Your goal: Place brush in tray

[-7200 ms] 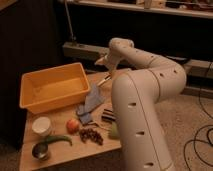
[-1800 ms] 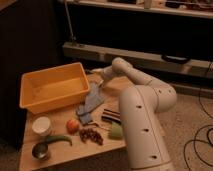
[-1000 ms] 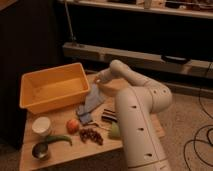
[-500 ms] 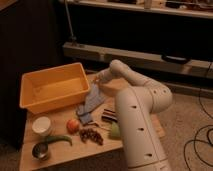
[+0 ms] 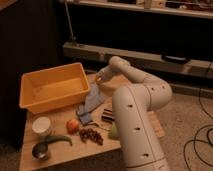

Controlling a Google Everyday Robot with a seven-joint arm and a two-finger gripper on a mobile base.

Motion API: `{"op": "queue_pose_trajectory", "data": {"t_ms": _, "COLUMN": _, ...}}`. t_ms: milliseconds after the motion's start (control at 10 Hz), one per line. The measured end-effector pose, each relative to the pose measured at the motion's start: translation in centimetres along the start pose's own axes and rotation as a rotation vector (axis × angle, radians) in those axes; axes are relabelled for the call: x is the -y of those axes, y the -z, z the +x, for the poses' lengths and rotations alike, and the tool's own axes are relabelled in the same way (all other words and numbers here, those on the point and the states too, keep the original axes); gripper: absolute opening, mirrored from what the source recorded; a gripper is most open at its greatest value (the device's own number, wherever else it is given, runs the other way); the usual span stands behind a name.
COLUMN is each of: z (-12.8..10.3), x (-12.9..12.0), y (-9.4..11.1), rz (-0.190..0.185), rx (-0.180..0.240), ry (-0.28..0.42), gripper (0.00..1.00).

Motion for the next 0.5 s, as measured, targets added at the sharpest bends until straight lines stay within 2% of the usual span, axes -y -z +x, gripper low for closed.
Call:
{"op": "queue_pose_trajectory", "data": {"t_ms": 100, "z": 0.0, "x": -0.7, "y": 2.8, "rz": -0.005, "rx": 0.043, "ry": 0.001, "gripper": 0.0}}
{"op": "queue_pose_trajectory", "data": {"t_ms": 300, "z": 0.5, "x": -2.0, "y": 6.8, "rz": -0.039, "rx": 0.083, "ry": 0.007, "gripper": 0.0}}
{"op": "queue_pose_trajectory", "data": {"t_ms": 500, "z": 1.5, "x": -4.0, "y": 11.8, "rz": -0.123, "rx": 0.122, "ry": 0.015, "gripper": 0.0}}
